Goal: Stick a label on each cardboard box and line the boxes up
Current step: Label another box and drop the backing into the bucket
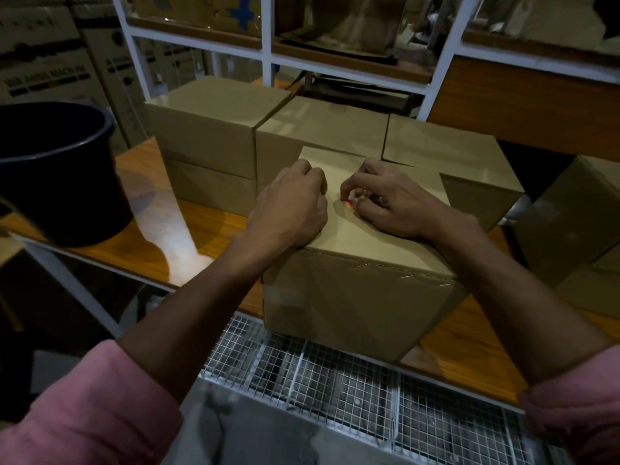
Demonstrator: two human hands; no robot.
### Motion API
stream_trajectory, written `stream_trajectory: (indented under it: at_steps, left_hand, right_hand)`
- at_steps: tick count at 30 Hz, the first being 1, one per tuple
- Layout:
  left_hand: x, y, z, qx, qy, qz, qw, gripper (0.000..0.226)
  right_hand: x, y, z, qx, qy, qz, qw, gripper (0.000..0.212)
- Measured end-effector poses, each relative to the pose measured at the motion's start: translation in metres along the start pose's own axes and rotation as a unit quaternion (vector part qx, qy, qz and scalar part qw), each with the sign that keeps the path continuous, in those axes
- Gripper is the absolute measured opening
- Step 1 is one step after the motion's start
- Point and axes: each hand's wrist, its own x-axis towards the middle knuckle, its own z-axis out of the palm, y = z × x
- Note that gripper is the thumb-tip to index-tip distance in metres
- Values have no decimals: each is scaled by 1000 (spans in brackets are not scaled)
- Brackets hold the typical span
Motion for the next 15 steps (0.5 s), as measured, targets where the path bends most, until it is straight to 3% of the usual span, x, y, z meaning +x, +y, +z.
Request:
stream_trajectory:
  at_steps: [5,10,15]
  left_hand:
    - [0,0,0,1,-1,-1,1000,27]
    - [1,-1,2,-1,1,1,1000,26]
    - [1,-1,2,-6,5,4,1000,26]
  right_hand:
    - [3,0,3,-1,2,-1,1000,26]
    - [0,2,5,-7,30,-14,999,12]
    - [-1,1,3,22,14,-3,1000,34]
